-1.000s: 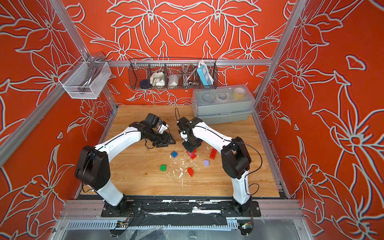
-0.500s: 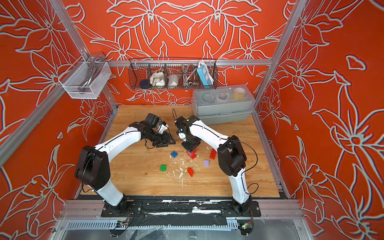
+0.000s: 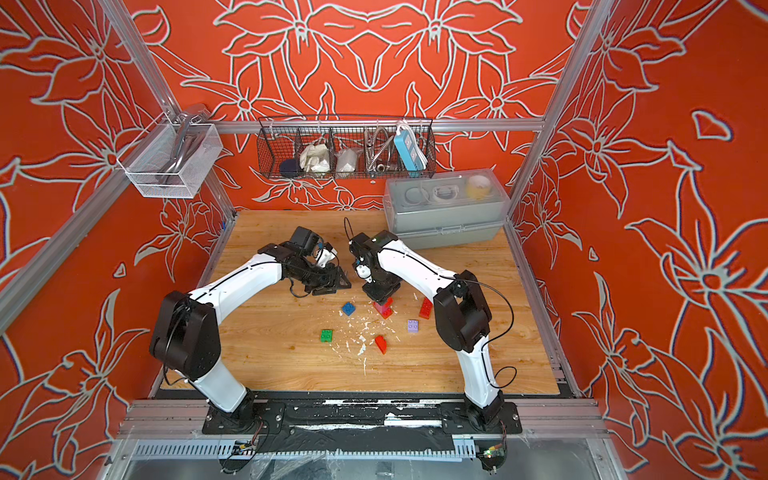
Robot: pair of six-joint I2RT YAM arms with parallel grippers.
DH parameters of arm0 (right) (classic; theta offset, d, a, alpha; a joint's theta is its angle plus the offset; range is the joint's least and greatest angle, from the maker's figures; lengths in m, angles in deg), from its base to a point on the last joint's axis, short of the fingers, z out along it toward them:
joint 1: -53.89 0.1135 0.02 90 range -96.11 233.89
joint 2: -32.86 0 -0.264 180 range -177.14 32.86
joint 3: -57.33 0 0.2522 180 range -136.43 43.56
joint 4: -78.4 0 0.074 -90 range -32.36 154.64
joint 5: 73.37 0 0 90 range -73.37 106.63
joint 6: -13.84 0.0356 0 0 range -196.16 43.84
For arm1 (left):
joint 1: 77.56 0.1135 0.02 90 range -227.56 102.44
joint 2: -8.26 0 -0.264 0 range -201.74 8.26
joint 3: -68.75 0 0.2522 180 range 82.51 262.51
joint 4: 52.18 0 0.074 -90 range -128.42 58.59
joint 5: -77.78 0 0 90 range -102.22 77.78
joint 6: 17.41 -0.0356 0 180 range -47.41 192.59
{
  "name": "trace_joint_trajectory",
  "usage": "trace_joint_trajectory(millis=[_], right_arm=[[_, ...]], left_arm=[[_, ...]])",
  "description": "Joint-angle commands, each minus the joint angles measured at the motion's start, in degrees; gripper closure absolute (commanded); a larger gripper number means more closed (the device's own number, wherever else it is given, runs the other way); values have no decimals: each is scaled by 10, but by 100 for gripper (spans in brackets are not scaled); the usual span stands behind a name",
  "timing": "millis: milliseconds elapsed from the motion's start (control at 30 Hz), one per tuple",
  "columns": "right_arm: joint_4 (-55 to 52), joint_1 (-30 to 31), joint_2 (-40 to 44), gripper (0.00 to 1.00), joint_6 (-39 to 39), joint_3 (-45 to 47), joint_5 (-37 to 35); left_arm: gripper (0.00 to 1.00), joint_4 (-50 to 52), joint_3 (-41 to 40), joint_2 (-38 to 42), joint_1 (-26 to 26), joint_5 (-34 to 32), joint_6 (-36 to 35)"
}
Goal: Assemble the number 1 with lego
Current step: Assemble the lego brick with the lego brick.
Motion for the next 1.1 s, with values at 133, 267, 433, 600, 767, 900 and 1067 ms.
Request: trace_joint_trajectory(millis=[133, 267, 433, 600, 767, 900, 1067], right_arm=[[24, 7, 0, 62, 35, 10, 11], [32, 6, 9, 56, 43, 14, 9], [32, 6, 12, 55, 45, 20, 10], [40, 3, 22, 54, 50, 34, 8], [48, 0, 37, 49, 60, 37, 5], [56, -3, 48, 45, 71, 41, -4], [68, -8, 57, 45, 83, 49, -8]], left_arm=[[38, 9, 4, -4, 2, -4, -11], [39, 9, 3, -3, 2, -6, -11], [39, 9, 3, -4, 1, -7, -12], [39, 9, 3, -5, 1, -7, -12], [38, 9, 3, -6, 0, -8, -12], [39, 9, 3, -7, 0, -9, -13], [39, 9, 3, -8, 0, -10, -13]])
